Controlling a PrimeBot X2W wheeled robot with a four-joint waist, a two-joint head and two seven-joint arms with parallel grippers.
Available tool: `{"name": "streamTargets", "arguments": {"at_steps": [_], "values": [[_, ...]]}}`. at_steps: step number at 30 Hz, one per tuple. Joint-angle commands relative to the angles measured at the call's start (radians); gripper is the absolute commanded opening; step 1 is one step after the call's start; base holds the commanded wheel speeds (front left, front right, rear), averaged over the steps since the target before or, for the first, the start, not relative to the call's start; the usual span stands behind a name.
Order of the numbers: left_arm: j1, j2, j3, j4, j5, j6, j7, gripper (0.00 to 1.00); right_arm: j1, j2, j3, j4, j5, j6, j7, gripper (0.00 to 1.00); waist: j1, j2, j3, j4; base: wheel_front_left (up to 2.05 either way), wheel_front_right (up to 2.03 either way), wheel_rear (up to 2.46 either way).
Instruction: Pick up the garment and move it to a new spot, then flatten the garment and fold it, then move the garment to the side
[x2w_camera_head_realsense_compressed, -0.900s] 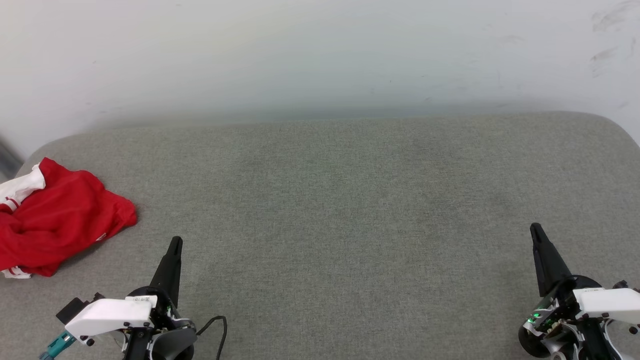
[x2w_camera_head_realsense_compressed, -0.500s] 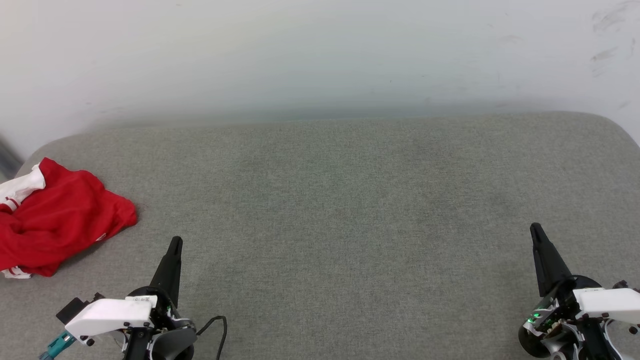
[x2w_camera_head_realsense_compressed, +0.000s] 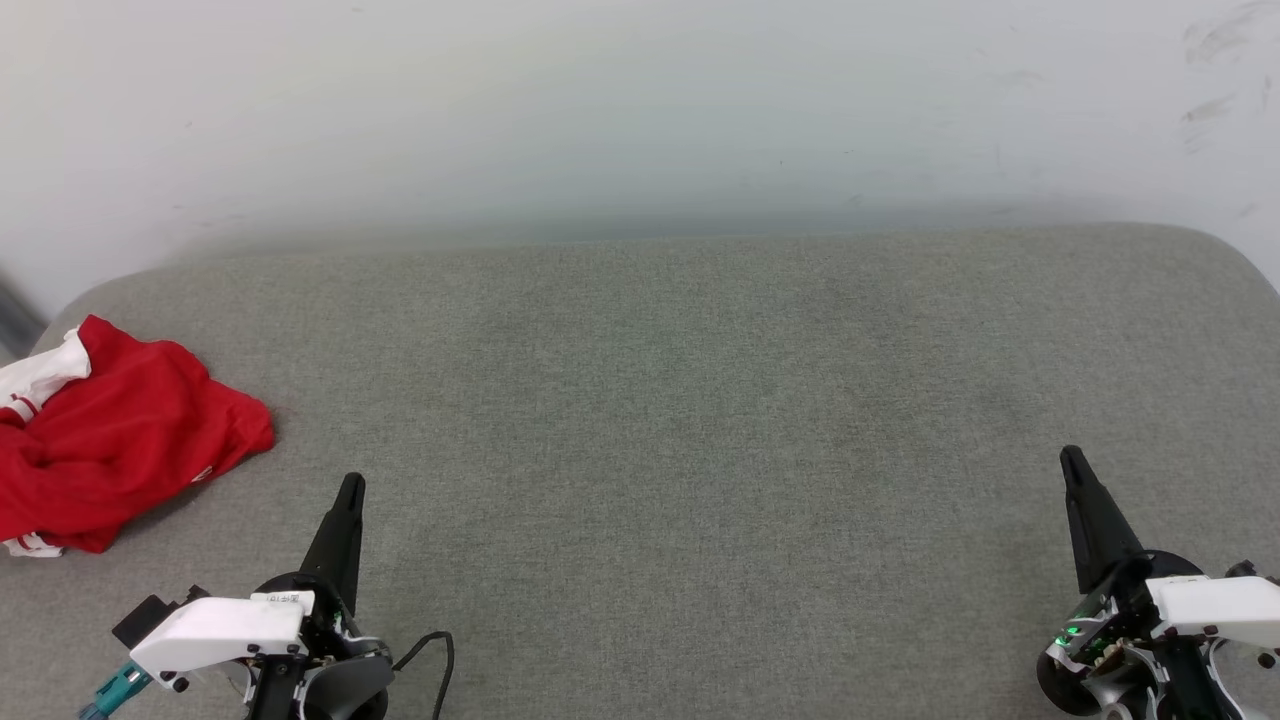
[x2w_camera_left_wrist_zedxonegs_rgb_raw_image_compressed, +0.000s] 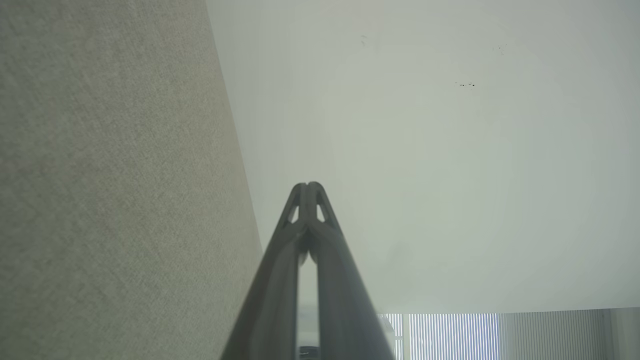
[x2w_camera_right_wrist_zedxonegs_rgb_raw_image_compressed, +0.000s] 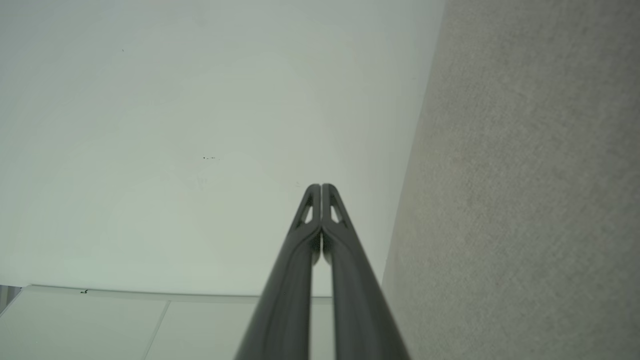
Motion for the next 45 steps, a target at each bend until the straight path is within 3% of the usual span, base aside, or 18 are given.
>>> {"name": "streamTargets", "arguments": {"at_steps": [1, 12, 13, 22, 31, 45], "values": [[-0.007, -0.001, 0.002, 0.0, 0.002, -0.002, 0.001, 0.0, -0.012, 0.003, 0.001, 0.001, -0.004, 0.0, 0.001, 0.0, 0.0, 0.0, 0.0, 0.0, 0.0, 0.0, 0.0], [-0.007, -0.001, 0.002, 0.0, 0.002, -0.002, 0.001, 0.0, -0.012, 0.003, 0.001, 0.001, -0.004, 0.0, 0.001, 0.0, 0.0, 0.0, 0.0, 0.0, 0.0, 0.0, 0.0], [0.0, 0.0, 0.0, 0.001, 0.0, 0.0, 0.0, 1.0, 0.0, 0.0, 0.0, 0.001, 0.0, 0.0, 0.0, 1.0, 0.0, 0.0, 0.0, 0.0, 0.0, 0.0, 0.0], [0.035, -0.003, -0.008, 0.01, 0.017, 0.0, -0.03, 1.0, 0.037, 0.001, 0.0, 0.019, -0.027, 0.0, -0.03, 1.0, 0.0, 0.0, 0.0, -0.001, 0.0, 0.0, 0.0], [0.038, -0.003, 0.016, -0.017, 0.131, 0.011, -0.073, 1.0, 0.049, 0.001, -0.02, -0.024, -0.163, 0.0, -0.073, 1.0, 0.0, 0.0, 0.001, -0.002, 0.0, 0.0, 0.0], [0.058, -0.002, -0.013, -0.138, 0.445, 0.121, -0.132, 1.0, 0.073, 0.001, -0.013, -0.131, -0.44, 0.0, -0.132, 1.0, 0.0, 0.0, 0.005, -0.002, 0.0, 0.0, 0.0]]}}
